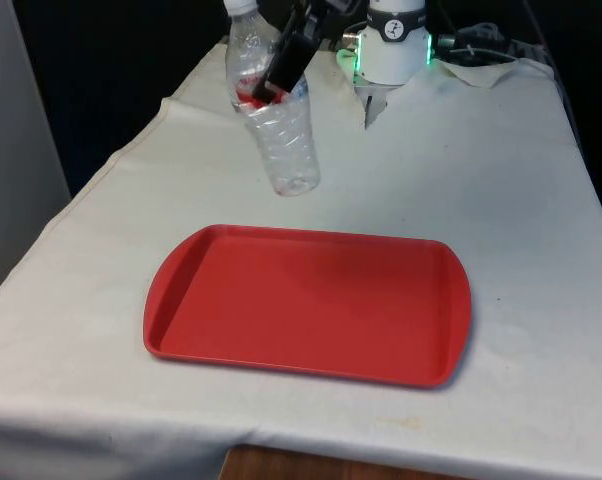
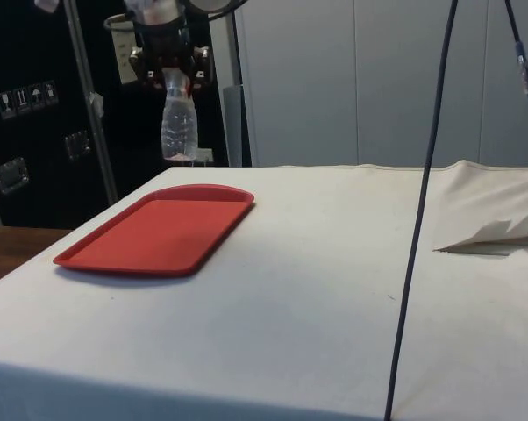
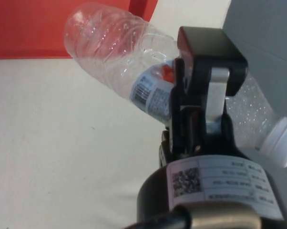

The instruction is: Place the bottle upright on the tray.

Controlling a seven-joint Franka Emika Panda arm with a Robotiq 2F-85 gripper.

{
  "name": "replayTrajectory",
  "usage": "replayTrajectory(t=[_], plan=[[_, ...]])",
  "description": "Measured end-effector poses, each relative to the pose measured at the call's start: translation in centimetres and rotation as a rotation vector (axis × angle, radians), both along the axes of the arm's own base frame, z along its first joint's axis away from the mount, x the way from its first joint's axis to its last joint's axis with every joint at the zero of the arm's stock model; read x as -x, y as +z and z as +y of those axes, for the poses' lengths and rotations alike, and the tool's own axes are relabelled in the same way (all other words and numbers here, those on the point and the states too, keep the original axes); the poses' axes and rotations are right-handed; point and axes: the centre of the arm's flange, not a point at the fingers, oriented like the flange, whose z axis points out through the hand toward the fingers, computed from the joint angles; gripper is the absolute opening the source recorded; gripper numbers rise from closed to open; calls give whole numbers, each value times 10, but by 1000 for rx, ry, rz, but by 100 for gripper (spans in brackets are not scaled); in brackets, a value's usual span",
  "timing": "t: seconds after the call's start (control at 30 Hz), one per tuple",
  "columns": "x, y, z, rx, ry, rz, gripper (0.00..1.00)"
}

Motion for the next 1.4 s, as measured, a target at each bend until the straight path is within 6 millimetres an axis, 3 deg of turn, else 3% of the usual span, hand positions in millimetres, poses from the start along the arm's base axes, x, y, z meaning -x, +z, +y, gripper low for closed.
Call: replayTrajectory(t=[0.7,1.4], plan=[[-20,-11,17,161,21,-51,33],[-38,-58,28,236,40,-9,33]])
